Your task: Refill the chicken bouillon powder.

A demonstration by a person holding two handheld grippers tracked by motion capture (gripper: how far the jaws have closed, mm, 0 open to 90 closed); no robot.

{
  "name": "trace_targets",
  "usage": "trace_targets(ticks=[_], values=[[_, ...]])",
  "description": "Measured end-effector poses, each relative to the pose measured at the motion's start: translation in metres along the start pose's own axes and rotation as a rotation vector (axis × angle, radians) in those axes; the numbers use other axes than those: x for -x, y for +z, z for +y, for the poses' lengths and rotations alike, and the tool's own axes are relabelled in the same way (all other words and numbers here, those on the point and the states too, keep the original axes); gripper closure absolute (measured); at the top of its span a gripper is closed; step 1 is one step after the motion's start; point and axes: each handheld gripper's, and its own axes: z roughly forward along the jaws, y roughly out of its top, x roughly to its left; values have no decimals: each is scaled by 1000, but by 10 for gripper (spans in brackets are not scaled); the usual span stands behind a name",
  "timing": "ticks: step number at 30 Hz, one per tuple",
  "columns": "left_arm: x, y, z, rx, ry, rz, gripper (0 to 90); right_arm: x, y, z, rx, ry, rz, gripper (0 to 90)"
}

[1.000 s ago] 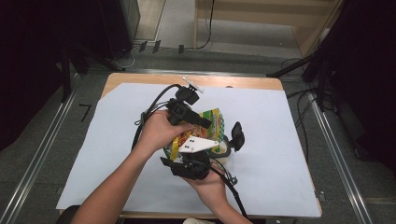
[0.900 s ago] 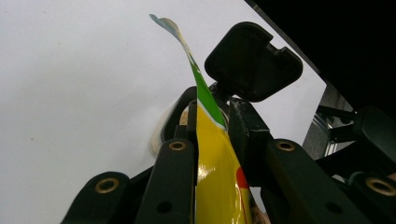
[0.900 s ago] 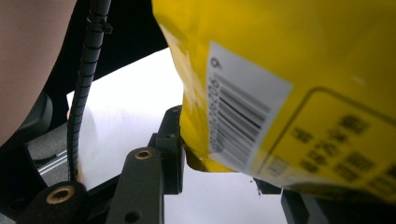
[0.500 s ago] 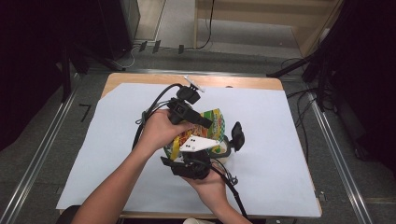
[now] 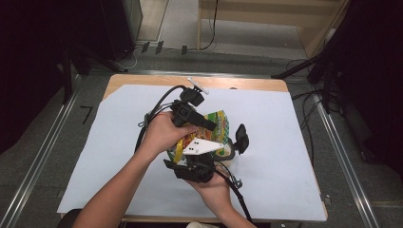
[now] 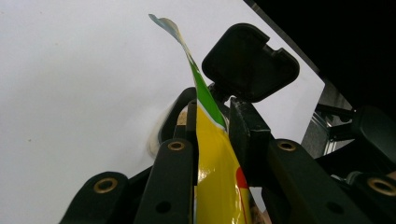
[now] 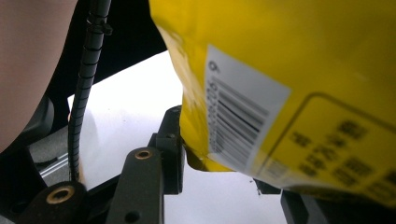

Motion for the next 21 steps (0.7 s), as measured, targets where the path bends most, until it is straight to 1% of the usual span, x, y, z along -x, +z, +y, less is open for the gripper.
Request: trace_targets(ticks=[2, 3, 4, 6, 21], values=[[1, 0, 0, -1, 6, 14, 784, 0, 0, 0, 4, -4, 0, 626], [1, 1, 0, -8, 6, 19, 784, 1, 1, 0, 3, 2, 5, 627], [0, 2, 0, -7, -2, 12, 785, 1, 1, -1, 2, 5, 9, 627], [0, 2, 0, -5, -4, 9, 785, 2, 2, -1, -1, 1, 3, 628], [-1, 2, 0, -7, -2, 6, 787, 1, 1, -1, -2, 1, 1, 628]])
